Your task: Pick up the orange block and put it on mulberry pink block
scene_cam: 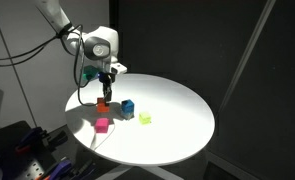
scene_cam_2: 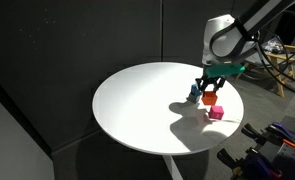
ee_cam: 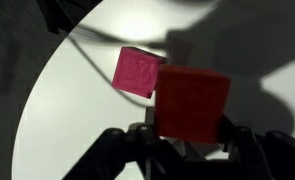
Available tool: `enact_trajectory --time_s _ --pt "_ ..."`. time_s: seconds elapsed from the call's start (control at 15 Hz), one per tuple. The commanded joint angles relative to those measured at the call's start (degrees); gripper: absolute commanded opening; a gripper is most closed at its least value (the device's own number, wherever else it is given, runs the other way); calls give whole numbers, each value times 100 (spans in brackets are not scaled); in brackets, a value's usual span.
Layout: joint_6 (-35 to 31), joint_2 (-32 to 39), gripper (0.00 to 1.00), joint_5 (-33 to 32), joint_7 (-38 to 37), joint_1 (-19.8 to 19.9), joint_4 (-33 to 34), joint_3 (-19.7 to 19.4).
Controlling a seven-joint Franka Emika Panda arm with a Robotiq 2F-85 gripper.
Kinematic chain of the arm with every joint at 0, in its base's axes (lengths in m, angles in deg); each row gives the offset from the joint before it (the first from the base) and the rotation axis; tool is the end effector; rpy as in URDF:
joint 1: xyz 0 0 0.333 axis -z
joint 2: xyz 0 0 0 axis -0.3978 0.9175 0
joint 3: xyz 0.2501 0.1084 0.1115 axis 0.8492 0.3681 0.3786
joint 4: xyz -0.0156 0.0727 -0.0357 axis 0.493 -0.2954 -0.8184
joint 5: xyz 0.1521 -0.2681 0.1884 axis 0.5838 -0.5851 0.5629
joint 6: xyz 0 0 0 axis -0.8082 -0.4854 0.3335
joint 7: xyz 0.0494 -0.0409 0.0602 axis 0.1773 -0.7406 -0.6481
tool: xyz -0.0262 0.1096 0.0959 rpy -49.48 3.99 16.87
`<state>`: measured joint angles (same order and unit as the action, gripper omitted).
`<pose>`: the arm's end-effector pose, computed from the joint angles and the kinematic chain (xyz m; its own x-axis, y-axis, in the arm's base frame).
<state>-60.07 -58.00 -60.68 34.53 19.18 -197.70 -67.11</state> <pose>0.4616 -0.0082 0.2021 0.8307 -0.5515 -0.0763 -0.5439 -0.8332 0.1001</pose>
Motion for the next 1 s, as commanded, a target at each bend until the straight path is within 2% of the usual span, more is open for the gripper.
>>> enact_trajectory --time_s 0.0,0.93 --pt "-30 -295 32 -144 -192 96 -264 -65" --pt "-101 -379 32 -264 -612 331 -635 -198"
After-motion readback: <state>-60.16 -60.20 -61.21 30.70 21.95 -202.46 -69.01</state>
